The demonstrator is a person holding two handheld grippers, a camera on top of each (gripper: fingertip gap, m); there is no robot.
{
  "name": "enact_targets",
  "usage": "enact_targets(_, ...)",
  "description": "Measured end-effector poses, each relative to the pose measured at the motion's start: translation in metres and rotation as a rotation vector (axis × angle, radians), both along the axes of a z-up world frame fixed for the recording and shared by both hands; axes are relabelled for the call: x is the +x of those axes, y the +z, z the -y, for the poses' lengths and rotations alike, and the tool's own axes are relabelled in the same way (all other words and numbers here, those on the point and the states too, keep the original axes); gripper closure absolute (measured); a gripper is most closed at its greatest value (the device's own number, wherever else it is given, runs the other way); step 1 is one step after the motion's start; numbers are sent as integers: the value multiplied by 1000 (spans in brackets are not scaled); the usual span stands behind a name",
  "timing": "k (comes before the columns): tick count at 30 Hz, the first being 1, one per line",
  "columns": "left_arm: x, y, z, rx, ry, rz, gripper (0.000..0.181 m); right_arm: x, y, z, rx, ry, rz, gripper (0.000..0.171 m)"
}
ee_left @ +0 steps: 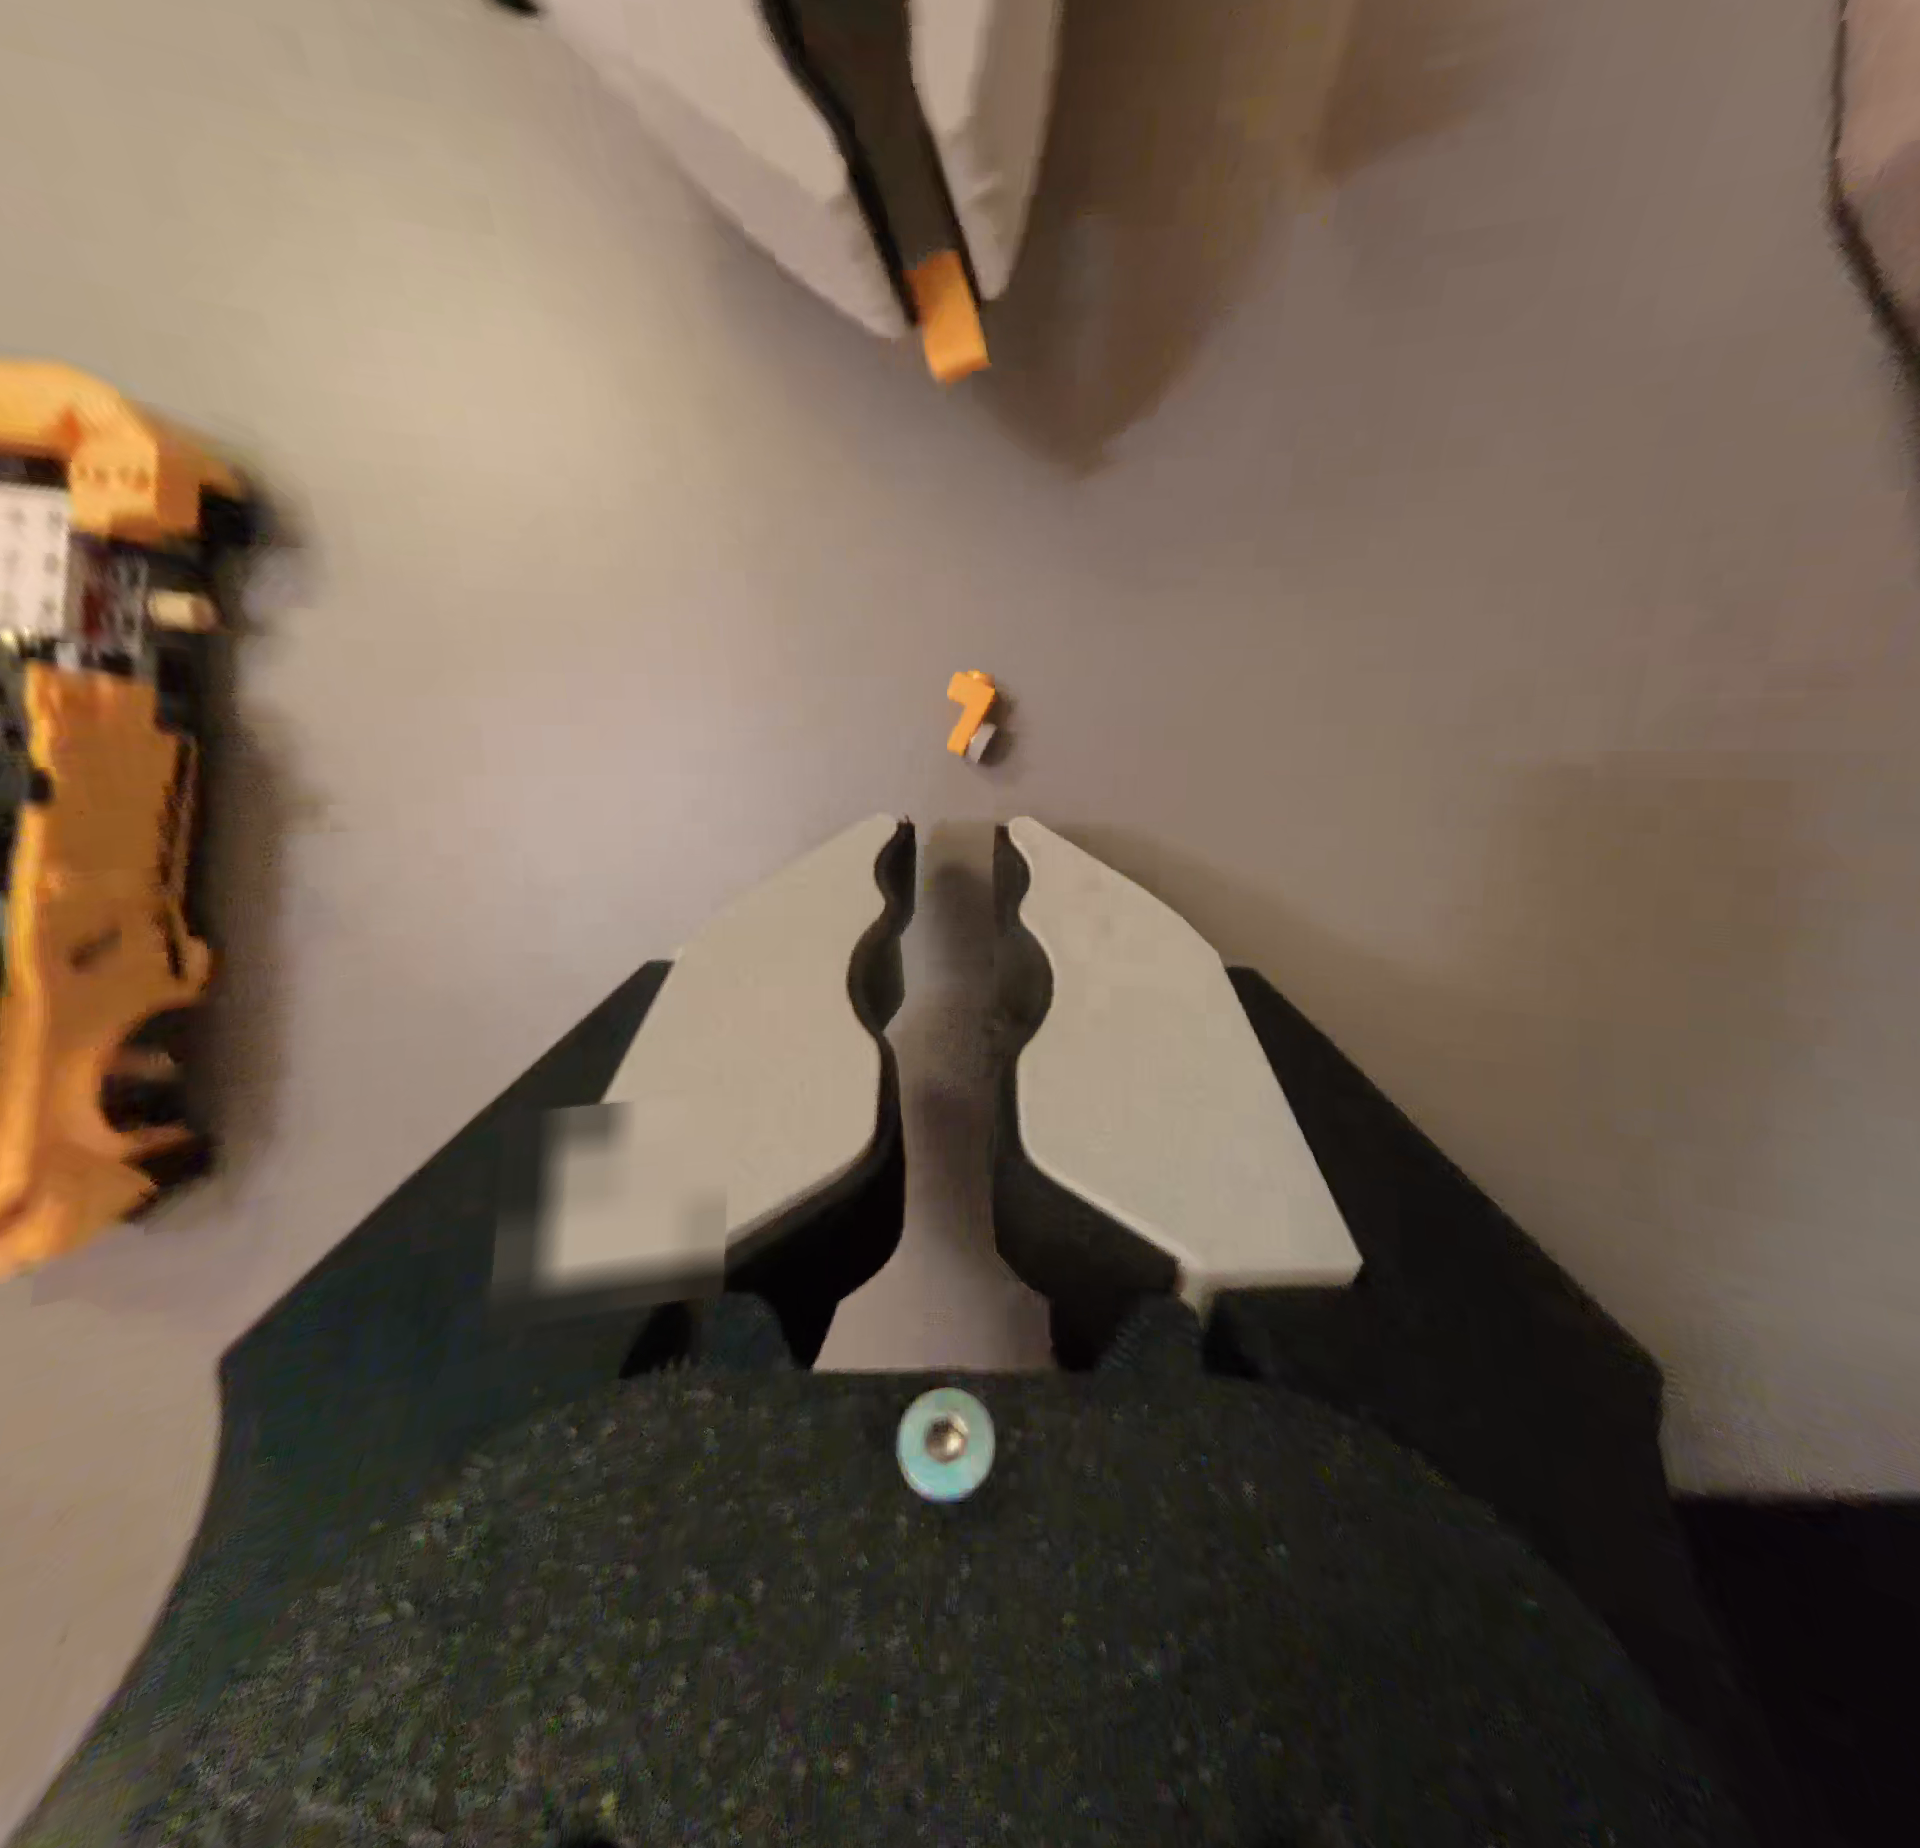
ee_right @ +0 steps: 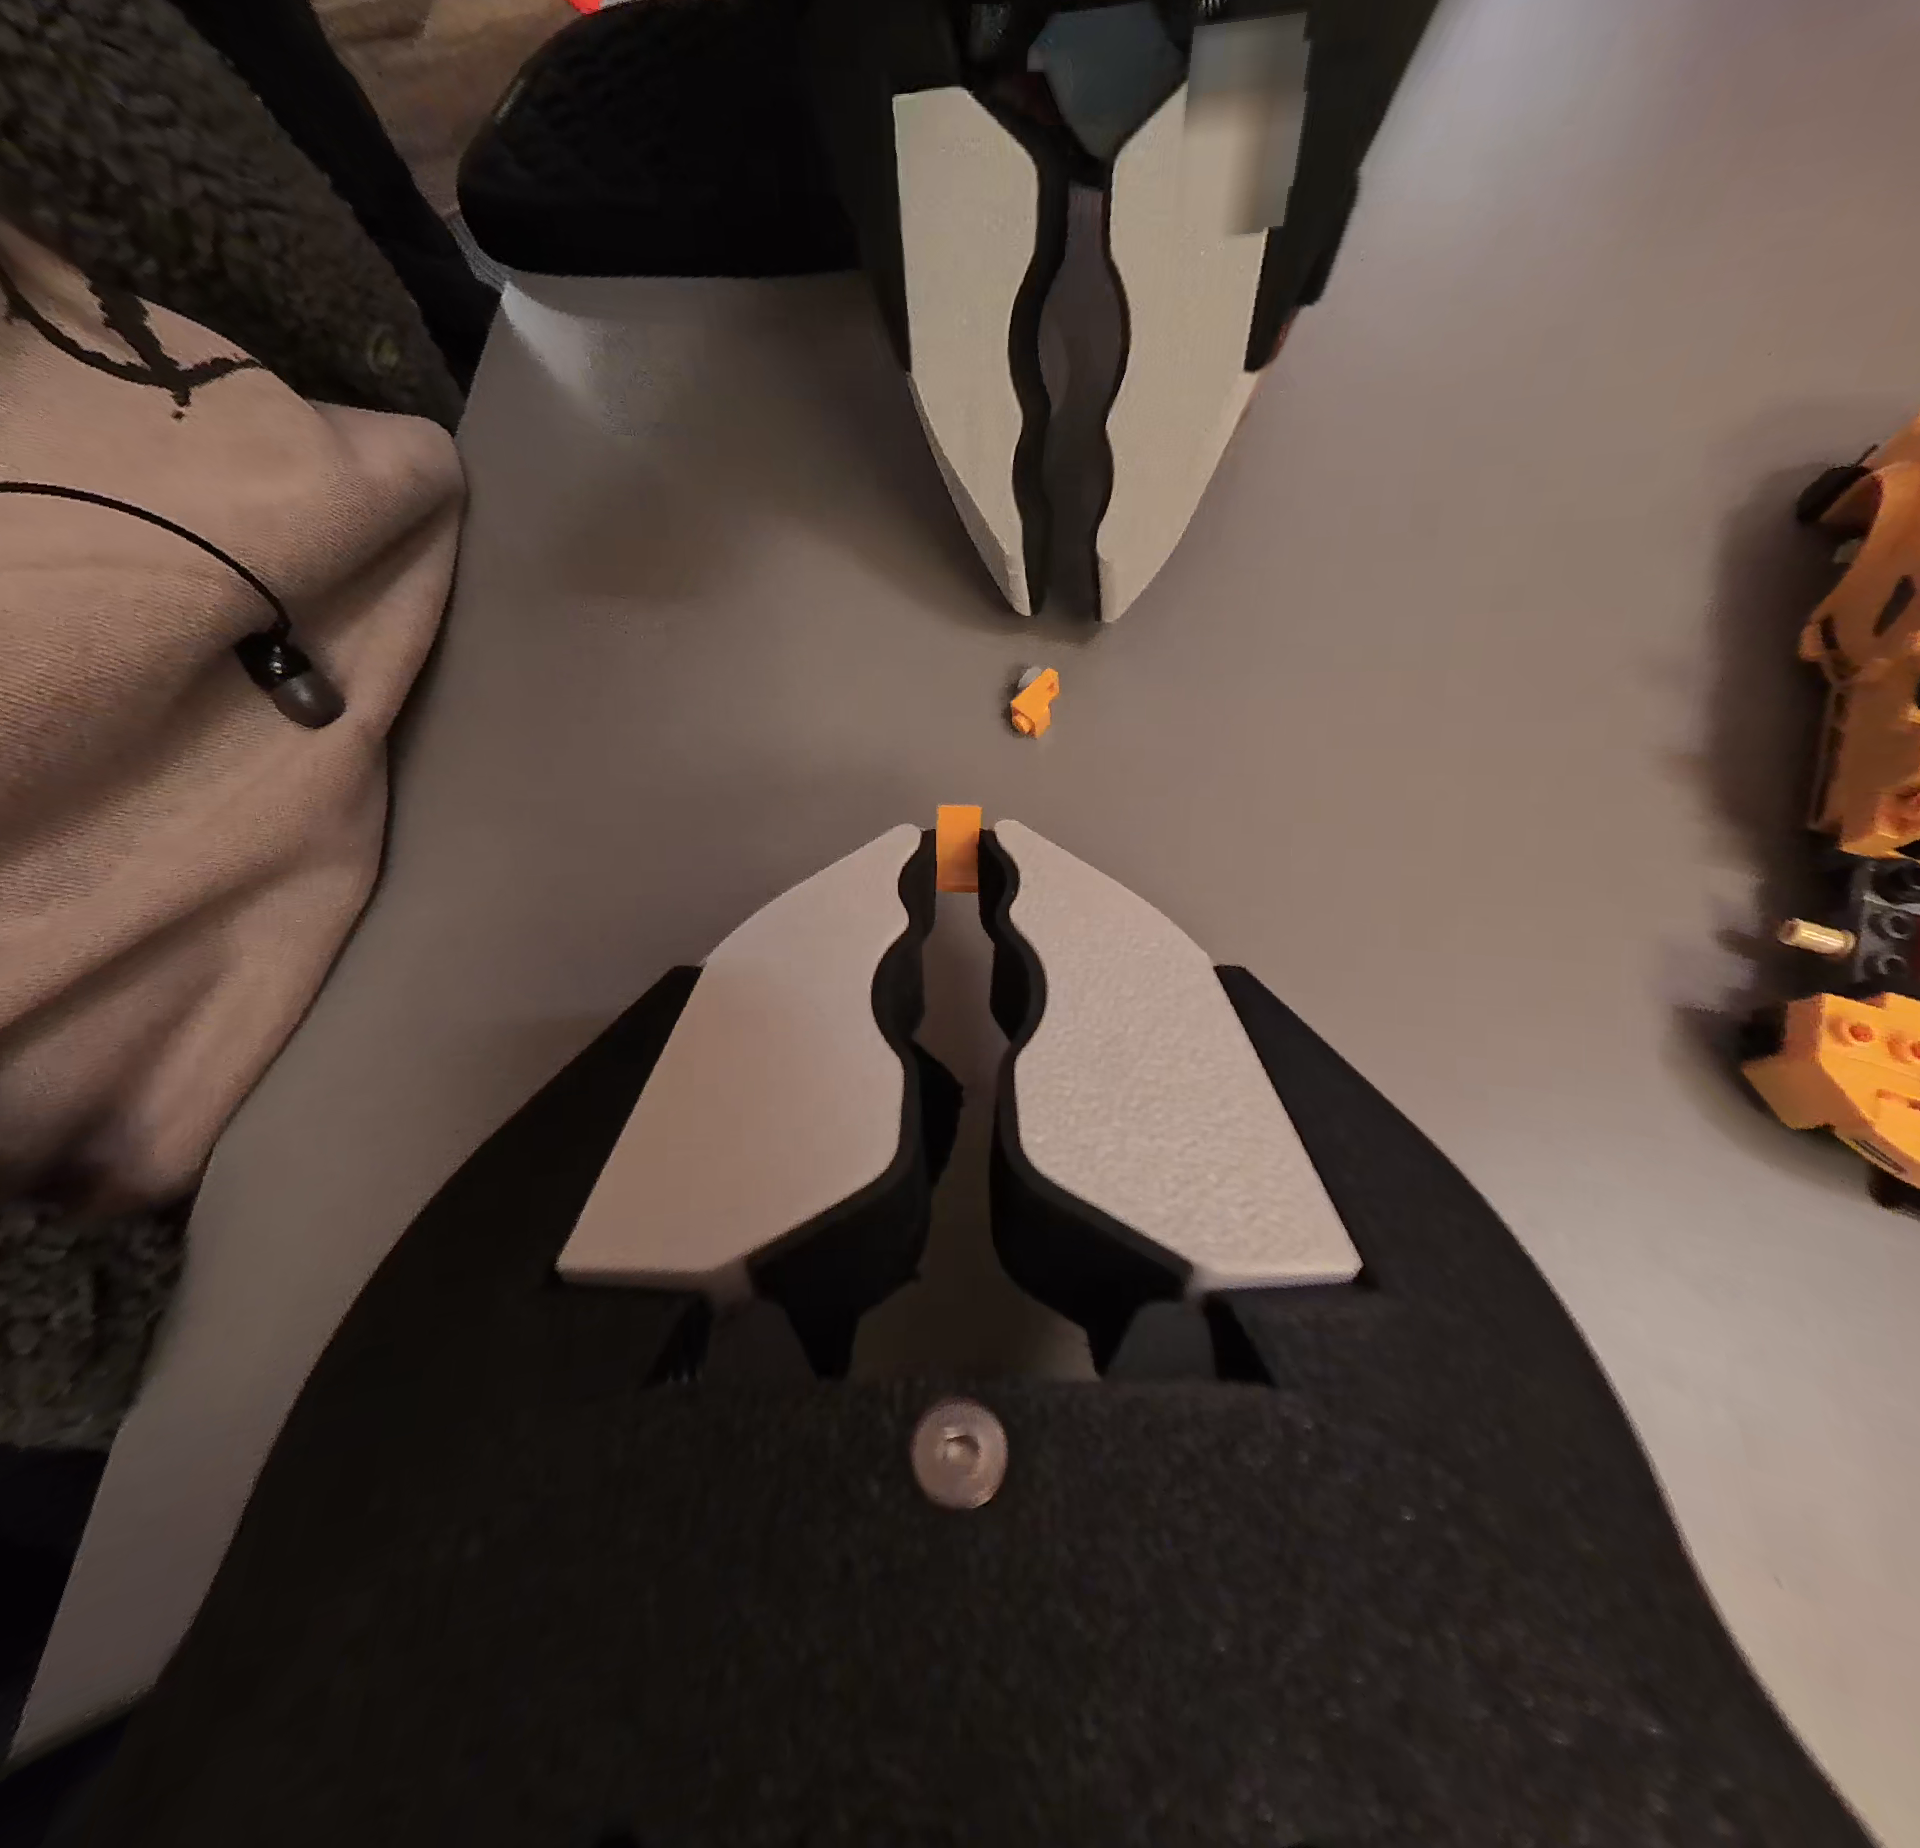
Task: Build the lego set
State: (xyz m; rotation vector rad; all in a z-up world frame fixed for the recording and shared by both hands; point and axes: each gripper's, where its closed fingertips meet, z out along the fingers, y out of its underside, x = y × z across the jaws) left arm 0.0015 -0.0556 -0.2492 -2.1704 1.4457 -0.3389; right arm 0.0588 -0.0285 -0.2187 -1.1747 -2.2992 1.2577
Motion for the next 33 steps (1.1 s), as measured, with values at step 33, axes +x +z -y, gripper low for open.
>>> enact_targets(33, 26, -1, 28, 283, -87, -97, 174, -9, -12, 22, 69, 16, 20, 164)
